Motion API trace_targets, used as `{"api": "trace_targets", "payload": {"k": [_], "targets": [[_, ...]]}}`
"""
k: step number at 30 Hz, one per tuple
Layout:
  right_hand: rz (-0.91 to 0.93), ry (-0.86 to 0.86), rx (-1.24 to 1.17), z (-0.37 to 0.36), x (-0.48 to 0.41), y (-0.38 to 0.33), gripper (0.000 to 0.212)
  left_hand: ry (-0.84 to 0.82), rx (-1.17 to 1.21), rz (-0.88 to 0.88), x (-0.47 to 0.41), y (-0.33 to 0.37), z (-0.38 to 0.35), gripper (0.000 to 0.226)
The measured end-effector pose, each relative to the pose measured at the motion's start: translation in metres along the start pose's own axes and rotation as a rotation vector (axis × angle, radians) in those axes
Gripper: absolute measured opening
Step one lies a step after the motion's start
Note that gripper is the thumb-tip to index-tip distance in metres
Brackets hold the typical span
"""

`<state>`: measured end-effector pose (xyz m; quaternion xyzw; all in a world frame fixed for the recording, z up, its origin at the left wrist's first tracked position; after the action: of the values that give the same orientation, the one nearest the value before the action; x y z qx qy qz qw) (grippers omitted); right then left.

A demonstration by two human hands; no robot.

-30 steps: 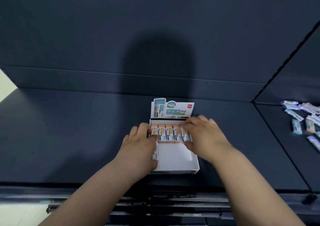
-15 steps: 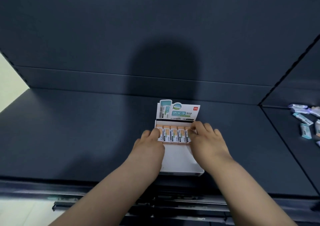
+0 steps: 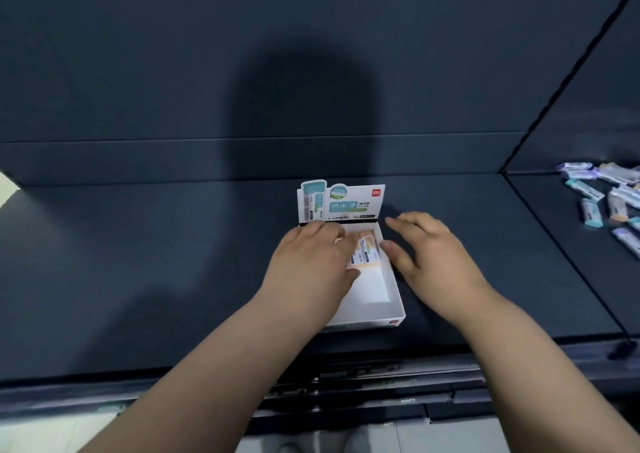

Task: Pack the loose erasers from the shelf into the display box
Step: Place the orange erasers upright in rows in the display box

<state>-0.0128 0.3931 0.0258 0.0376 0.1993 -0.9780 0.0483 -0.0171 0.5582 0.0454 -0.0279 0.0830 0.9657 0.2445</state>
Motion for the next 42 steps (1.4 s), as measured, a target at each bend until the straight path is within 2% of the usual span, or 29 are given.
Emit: {"api": "trace_targets", "payload": {"k": [4,8,14,18,22,27,33,42], "targets": [[-0.043,-0.136,0.072,0.021,0.014,0.033,0.056,-0.030,-0.040,-0.065,-0.017,0.030,-0.007,0.058],[-0.077,-0.138,0.080,0.050,0.039,0.083,0.061,-0.044,-0.034,-0.089,-0.038,0.079,-0.017,0.063],[-0.116,-0.126,0.072,0.108,0.083,0.190,0.066,0.027,-0.003,-0.121,-0.067,0.192,-0.034,0.066],[-0.166,-0.137,0.069,0.140,0.114,0.263,0.069,0.015,0.031,-0.120,-0.087,0.266,-0.055,0.066],[-0.187,-0.135,0.080,0.159,0.128,0.314,0.069,-0.008,0.059,-0.086,-0.104,0.313,-0.070,0.065],[-0.215,-0.138,0.045,0.170,0.119,0.348,0.068,-0.049,0.043,-0.063,-0.132,0.332,-0.077,0.063],[-0.220,-0.053,-0.002,0.174,0.089,0.368,0.064,-0.077,-0.001,-0.084,-0.171,0.331,-0.080,0.060],[-0.216,-0.079,-0.070,0.176,0.047,0.397,0.061,-0.124,-0.040,-0.079,-0.215,0.345,-0.095,0.058]]}}
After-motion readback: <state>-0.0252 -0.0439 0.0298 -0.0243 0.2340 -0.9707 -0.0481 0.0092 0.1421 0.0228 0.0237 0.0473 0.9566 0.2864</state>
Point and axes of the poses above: each hand's wrist, its own x-axis away from the middle knuckle, its own z-axis out of the back of the hand, y = z × x, the point moved 2 cm from there along -x, towards the middle knuckle, and after that the axes turned 1 degree about -y, right-handed, at the moved point
